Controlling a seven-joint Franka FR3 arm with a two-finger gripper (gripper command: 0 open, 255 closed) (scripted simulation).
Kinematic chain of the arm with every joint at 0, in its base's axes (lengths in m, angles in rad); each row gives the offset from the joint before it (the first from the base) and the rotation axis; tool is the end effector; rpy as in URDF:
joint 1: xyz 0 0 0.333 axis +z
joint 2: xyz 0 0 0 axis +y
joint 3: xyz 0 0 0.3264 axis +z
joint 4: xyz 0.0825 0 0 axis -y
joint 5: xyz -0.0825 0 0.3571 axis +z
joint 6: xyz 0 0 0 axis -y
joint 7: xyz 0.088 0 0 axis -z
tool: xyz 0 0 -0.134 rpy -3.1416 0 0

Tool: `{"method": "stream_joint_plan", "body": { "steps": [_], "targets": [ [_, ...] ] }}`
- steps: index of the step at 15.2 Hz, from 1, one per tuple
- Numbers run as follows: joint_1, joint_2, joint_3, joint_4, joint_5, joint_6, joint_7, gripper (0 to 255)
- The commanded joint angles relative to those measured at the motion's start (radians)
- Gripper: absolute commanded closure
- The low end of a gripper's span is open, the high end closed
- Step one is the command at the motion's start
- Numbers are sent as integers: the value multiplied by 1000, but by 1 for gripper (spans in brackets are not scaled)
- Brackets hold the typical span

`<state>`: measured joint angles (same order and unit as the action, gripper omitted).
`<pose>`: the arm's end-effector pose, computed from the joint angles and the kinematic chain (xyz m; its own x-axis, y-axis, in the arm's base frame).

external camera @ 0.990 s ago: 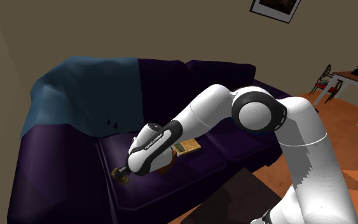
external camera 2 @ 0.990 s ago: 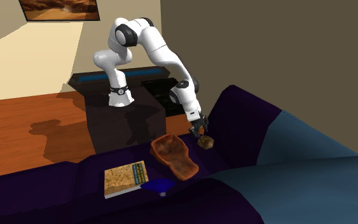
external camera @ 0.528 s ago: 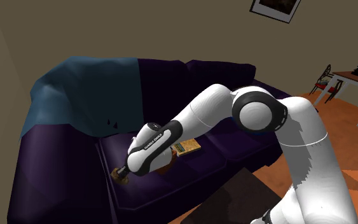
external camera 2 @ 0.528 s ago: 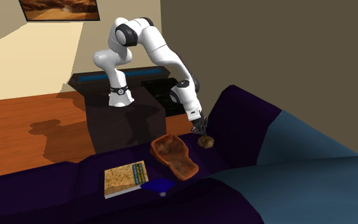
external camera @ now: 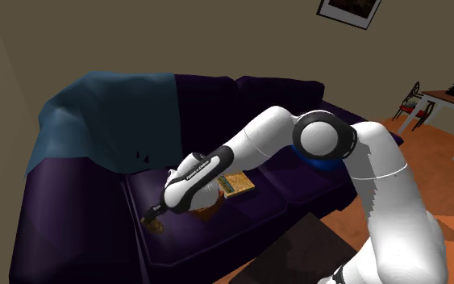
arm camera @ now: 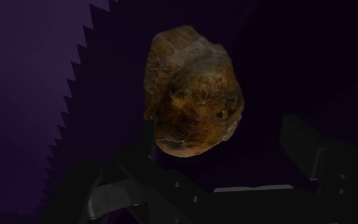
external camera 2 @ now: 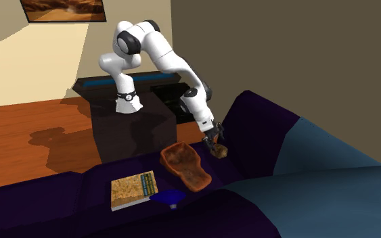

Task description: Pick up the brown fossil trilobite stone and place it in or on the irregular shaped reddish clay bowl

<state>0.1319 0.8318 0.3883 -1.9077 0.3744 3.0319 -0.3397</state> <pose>0.5751 0.2821 0.1164 0.9168 0.2539 0.3084 0.3526 -0.8771 -0.3261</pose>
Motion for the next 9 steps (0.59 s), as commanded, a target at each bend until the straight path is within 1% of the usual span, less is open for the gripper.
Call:
{"method": "stream_joint_plan", "body": {
  "steps": [1, 9],
  "targets": [
    [-126, 71, 104, 58, -24, 15, -132, 0],
    [-64, 180, 70, 172, -41, 22, -118, 0]
  ]
}}
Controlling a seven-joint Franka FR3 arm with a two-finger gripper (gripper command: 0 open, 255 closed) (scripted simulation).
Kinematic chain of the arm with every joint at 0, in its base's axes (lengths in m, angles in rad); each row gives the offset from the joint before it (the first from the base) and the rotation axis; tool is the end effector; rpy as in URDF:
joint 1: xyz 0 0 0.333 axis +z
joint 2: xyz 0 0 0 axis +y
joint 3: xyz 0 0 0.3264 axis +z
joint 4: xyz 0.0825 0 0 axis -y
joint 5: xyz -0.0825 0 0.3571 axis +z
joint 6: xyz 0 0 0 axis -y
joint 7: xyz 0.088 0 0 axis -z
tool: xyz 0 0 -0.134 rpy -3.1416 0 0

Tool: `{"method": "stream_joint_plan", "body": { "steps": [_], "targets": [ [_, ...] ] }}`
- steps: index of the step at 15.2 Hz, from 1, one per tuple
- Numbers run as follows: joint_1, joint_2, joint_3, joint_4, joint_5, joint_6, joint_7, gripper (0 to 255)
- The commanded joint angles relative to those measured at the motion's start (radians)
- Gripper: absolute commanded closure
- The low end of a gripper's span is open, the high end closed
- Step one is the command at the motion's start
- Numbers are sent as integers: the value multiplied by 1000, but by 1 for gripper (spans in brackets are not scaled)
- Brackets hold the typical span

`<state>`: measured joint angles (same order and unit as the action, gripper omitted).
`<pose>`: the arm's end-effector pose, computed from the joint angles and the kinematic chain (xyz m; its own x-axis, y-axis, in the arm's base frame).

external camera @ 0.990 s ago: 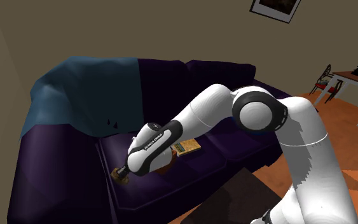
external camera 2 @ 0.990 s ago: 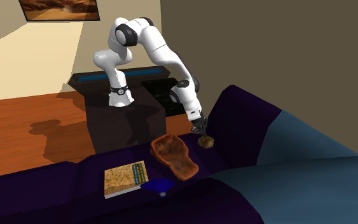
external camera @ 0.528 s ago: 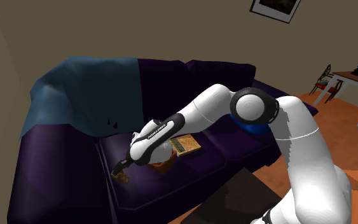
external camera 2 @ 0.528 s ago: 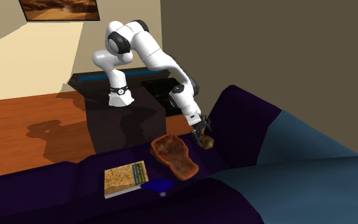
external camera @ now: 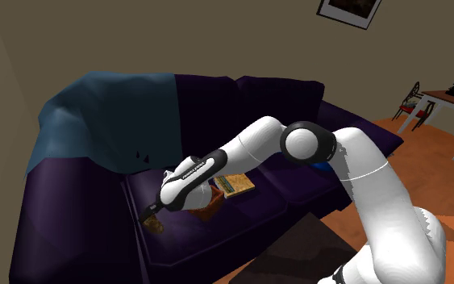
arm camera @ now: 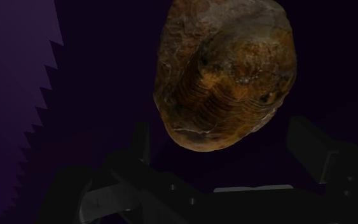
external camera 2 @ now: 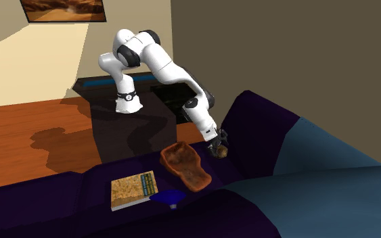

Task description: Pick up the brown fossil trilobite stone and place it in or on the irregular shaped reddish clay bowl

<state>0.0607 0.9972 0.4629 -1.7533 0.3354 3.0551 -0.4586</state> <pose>0.6073 0.2831 0.0828 0.8841 0.2793 0.3746 0.4152 -0.8372 -0.3559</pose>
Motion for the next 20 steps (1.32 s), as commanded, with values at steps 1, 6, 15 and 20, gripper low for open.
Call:
{"method": "stream_joint_plan", "body": {
  "steps": [1, 6, 15, 20],
  "targets": [
    [8, 15, -4, 17, -2, -1, 1, 0],
    [8, 15, -4, 17, -2, -1, 1, 0],
    [6, 15, -4, 16, -2, 0, 0, 255],
    [6, -12, -4, 1, 1, -10, 8, 255]
  ]
}}
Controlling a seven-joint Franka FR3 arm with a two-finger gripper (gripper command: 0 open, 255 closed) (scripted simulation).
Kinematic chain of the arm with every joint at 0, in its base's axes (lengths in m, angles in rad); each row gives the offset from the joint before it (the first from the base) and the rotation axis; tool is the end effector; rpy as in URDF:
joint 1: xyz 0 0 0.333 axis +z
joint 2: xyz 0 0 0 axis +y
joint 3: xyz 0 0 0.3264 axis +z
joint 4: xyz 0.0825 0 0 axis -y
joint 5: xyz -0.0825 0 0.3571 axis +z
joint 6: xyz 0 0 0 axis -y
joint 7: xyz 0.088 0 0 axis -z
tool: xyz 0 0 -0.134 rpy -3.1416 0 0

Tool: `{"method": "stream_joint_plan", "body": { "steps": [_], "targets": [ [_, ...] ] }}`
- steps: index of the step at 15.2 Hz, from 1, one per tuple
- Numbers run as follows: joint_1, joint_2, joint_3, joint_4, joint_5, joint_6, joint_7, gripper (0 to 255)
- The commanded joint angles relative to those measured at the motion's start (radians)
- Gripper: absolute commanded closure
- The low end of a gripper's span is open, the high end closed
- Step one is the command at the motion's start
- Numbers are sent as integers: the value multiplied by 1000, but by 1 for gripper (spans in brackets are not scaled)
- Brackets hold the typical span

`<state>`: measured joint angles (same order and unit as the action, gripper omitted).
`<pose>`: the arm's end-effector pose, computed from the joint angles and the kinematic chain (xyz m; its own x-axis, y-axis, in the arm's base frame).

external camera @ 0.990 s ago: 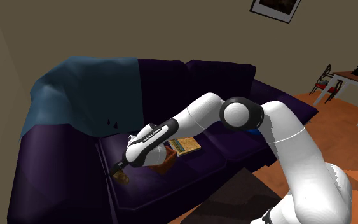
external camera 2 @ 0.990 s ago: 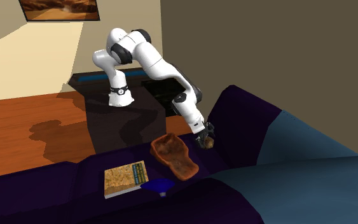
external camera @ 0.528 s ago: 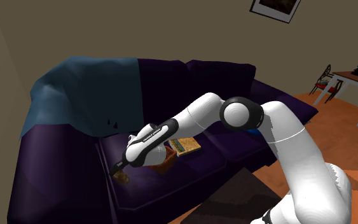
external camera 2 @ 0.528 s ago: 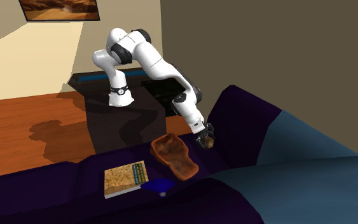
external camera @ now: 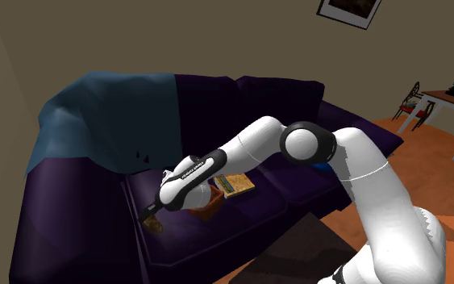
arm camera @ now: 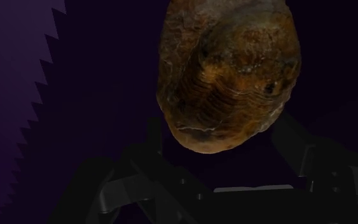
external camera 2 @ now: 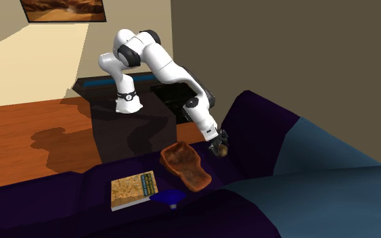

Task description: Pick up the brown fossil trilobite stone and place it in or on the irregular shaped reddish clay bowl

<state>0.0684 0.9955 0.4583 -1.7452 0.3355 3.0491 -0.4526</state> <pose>0.6089 0.2856 0.0849 0.8838 0.2791 0.3755 0.4155 -0.8372 -0.3555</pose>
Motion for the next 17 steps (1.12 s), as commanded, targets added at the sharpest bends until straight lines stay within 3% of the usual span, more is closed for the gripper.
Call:
{"method": "stream_joint_plan", "body": {
  "steps": [1, 17],
  "targets": [
    [-2, -24, 1, -15, 3, -9, 6, 255],
    [-11, -230, 1, -107, 24, -107, 67, 255]
  ]
}}
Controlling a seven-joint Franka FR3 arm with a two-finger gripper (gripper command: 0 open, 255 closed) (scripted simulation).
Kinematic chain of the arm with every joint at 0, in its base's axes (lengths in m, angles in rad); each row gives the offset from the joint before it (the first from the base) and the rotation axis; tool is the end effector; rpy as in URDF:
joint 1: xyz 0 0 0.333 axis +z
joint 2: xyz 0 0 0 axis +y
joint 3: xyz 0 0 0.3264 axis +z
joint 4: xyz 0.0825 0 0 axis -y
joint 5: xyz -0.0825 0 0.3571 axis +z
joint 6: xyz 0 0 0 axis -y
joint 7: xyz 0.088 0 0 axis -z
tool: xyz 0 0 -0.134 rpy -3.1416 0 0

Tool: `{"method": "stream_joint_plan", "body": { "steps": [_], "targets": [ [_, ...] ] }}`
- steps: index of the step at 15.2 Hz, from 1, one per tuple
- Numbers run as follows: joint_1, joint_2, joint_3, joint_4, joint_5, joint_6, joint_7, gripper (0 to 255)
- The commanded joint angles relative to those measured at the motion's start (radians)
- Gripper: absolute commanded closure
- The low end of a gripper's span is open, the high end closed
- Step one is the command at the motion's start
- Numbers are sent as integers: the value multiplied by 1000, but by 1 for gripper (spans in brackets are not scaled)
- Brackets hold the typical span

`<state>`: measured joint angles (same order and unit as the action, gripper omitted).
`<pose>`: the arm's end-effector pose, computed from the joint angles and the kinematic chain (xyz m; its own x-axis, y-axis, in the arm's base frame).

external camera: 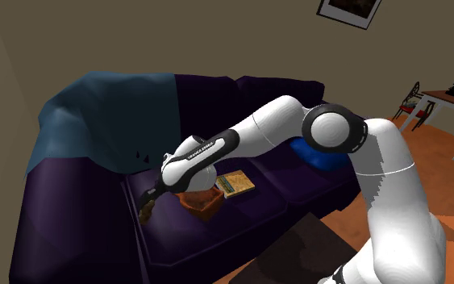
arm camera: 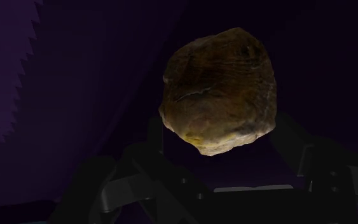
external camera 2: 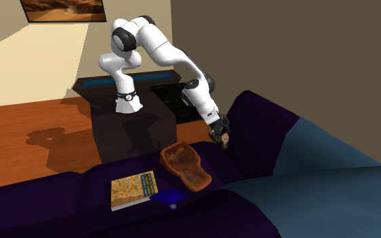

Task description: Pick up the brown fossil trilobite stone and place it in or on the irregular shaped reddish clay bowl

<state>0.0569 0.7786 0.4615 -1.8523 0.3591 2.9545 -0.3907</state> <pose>0.6035 0.2856 0.1730 0.8839 0.2794 0.3750 0.4155 -0.8371 -0.3557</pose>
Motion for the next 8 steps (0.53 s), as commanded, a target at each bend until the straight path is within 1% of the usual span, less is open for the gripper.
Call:
{"method": "stream_joint_plan", "body": {
  "steps": [1, 8],
  "targets": [
    [0, -25, -2, -4, 1, -19, 9, 255],
    [-4, -108, -3, -25, 5, -74, 38, 255]
  ]
}}
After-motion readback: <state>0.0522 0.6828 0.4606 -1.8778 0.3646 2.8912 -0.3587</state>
